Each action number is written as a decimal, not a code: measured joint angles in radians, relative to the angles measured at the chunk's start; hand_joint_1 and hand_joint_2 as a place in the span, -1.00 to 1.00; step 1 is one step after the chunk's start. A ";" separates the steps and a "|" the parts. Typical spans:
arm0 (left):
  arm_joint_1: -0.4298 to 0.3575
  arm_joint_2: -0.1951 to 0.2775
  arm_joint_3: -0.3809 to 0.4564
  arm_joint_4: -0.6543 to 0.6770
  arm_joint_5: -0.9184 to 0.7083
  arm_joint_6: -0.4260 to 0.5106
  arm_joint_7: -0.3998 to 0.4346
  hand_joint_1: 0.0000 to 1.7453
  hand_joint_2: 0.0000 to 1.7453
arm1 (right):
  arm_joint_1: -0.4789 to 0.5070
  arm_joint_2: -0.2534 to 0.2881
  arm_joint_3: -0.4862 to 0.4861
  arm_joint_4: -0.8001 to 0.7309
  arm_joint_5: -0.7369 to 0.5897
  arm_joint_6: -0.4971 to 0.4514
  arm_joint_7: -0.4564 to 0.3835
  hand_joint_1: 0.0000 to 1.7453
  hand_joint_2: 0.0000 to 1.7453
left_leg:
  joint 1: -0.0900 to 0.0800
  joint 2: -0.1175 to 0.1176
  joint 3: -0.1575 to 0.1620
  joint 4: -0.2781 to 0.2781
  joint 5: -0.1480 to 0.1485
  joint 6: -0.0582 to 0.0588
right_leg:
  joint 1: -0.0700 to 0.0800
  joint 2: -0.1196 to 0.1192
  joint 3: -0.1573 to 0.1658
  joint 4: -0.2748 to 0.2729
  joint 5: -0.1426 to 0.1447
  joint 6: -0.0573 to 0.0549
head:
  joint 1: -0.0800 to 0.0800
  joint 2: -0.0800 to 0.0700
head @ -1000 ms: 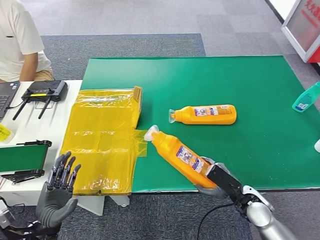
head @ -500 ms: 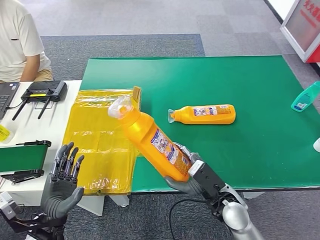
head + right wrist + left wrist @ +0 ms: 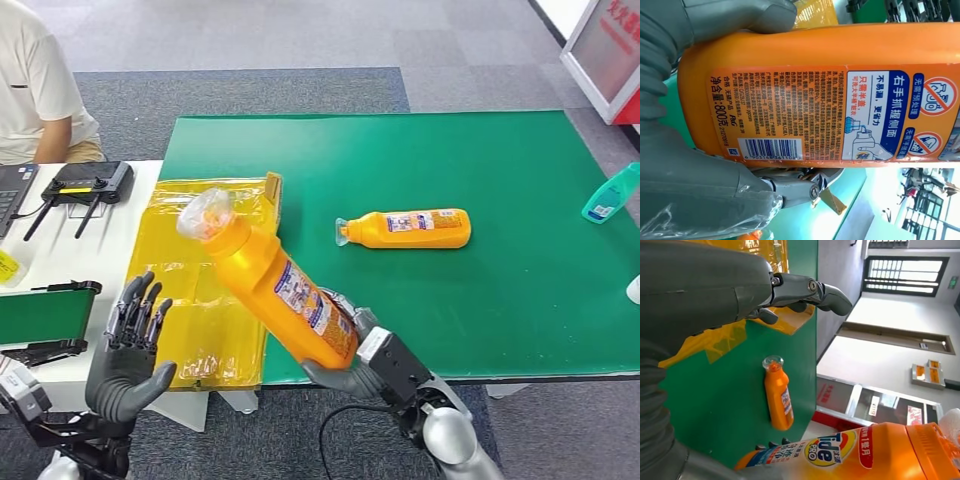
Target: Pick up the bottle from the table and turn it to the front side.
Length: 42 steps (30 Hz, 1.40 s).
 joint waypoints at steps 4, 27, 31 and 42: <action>-0.016 0.016 -0.003 0.023 0.040 -0.019 0.000 -1.00 1.00 | -0.012 0.000 0.031 0.009 0.010 0.005 -0.003 1.00 1.00 | 0.000 0.000 0.000 0.000 0.000 0.000 | 0.000 0.000 0.000 0.000 0.000 0.000 | 0.000 0.000; -0.124 0.075 -0.283 0.091 0.036 0.006 0.007 -1.00 1.00 | 0.024 -0.044 0.117 0.096 -0.017 0.041 -0.077 1.00 1.00 | 0.000 0.000 0.000 0.000 0.000 0.000 | 0.000 0.000 0.000 0.000 0.000 0.000 | 0.000 0.000; -0.128 0.088 -0.303 0.101 0.048 -0.005 0.000 -1.00 1.00 | 0.032 -0.046 0.118 0.111 -0.016 0.045 -0.084 1.00 1.00 | 0.000 0.000 0.000 0.000 0.000 0.000 | 0.000 0.000 0.000 0.000 0.000 0.000 | 0.000 0.000; -0.177 0.123 -0.326 0.139 0.050 -0.014 -0.016 -1.00 1.00 | 0.014 -0.062 0.138 0.131 -0.013 0.063 -0.092 1.00 1.00 | 0.000 0.000 0.000 0.000 0.000 0.000 | 0.000 0.000 0.000 0.000 0.000 0.000 | 0.000 0.000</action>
